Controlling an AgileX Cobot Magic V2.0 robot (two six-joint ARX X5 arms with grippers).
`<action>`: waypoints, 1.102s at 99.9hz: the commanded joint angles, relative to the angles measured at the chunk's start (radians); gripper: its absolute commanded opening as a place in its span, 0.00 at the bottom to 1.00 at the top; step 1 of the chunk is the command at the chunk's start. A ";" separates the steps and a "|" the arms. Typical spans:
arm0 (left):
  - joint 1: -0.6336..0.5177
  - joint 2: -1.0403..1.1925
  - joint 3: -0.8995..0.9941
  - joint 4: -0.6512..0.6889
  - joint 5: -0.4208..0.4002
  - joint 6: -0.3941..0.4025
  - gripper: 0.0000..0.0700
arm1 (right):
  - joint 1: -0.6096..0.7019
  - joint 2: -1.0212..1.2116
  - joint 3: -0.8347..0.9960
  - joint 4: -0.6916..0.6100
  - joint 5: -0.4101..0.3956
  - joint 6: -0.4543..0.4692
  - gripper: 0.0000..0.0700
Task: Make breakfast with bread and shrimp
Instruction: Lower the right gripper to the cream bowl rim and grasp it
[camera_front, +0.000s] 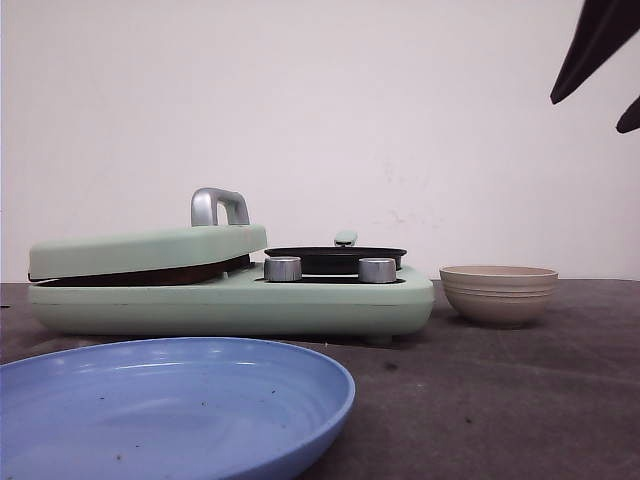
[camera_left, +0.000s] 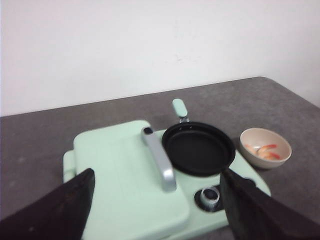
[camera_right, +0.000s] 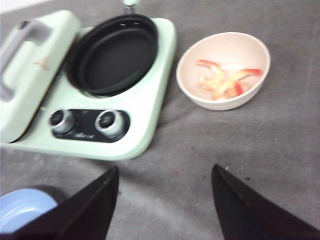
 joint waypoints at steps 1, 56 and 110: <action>-0.004 -0.047 -0.040 0.012 -0.007 0.014 0.62 | -0.032 0.090 0.089 -0.025 -0.024 -0.051 0.51; -0.004 -0.291 -0.179 -0.021 -0.023 0.015 0.62 | -0.235 0.730 0.639 -0.286 -0.072 -0.182 0.51; -0.004 -0.291 -0.180 -0.072 -0.032 0.021 0.62 | -0.320 1.017 0.687 -0.212 -0.088 -0.211 0.51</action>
